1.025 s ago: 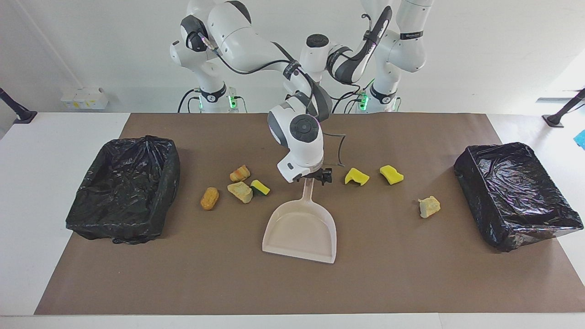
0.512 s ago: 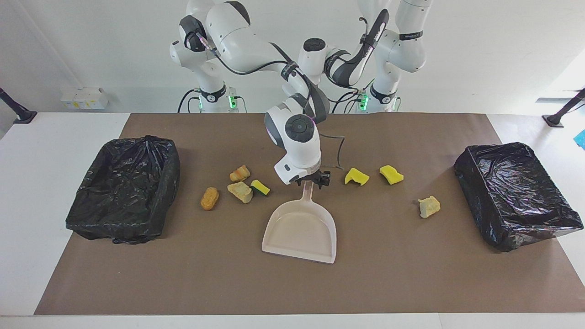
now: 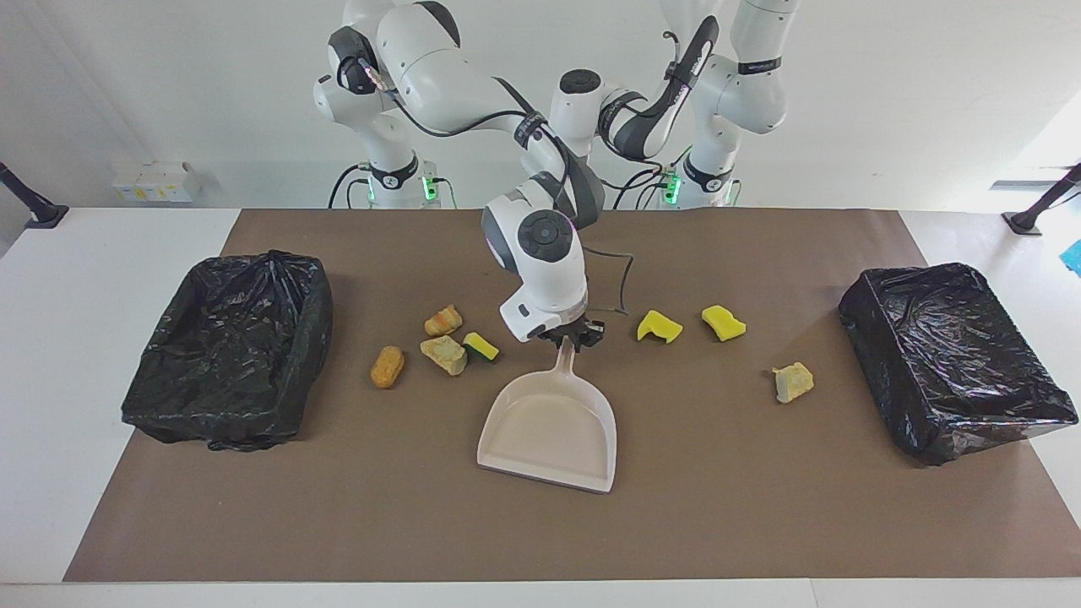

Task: Sweep and dump trash in bin
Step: 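Lift the dustpan with the right gripper while the left gripper grasps the brush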

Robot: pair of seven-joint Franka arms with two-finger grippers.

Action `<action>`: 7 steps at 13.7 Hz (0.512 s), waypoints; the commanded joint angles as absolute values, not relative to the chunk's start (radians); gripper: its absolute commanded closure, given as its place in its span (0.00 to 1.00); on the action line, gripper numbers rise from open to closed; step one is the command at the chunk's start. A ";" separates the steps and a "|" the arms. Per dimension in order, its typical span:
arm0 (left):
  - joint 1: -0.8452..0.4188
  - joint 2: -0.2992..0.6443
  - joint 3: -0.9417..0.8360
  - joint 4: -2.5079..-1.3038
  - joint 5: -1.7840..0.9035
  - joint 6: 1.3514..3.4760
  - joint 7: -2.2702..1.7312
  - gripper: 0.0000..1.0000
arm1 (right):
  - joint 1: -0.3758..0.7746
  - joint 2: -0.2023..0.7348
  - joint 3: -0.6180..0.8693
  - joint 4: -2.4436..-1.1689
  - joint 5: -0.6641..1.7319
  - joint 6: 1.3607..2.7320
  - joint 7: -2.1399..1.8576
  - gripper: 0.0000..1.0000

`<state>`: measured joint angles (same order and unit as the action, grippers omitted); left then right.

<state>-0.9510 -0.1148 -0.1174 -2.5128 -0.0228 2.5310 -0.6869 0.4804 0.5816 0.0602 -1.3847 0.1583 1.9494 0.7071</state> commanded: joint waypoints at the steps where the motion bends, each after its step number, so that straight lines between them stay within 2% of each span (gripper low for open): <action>1: -0.969 -0.123 -0.103 -2.517 -0.008 2.543 -0.693 0.76 | 0.413 0.480 0.072 -1.402 0.181 1.846 0.533 1.00; 2: -0.969 -0.124 -0.103 -2.517 -0.008 2.543 -0.693 0.80 | 0.394 0.442 0.071 -1.407 0.204 1.807 0.479 1.00; 3: -0.969 -0.124 -0.103 -2.516 -0.008 2.543 -0.693 0.92 | 0.362 0.404 0.072 -1.417 0.206 1.766 0.407 1.00; 5: -0.968 -0.133 -0.103 -2.516 -0.008 2.534 -0.692 1.00 | 0.303 0.309 0.069 -1.484 0.207 1.714 0.161 1.00; 7: -0.953 -0.156 -0.100 -2.465 -0.009 2.409 -0.689 1.00 | 0.230 0.246 0.069 -1.541 0.206 1.698 0.013 1.00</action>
<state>-0.9513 -0.1209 -0.1128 -2.5033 -0.0222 2.5091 -0.6854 0.2862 0.3240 0.0590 -1.4423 0.1850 1.6893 0.1446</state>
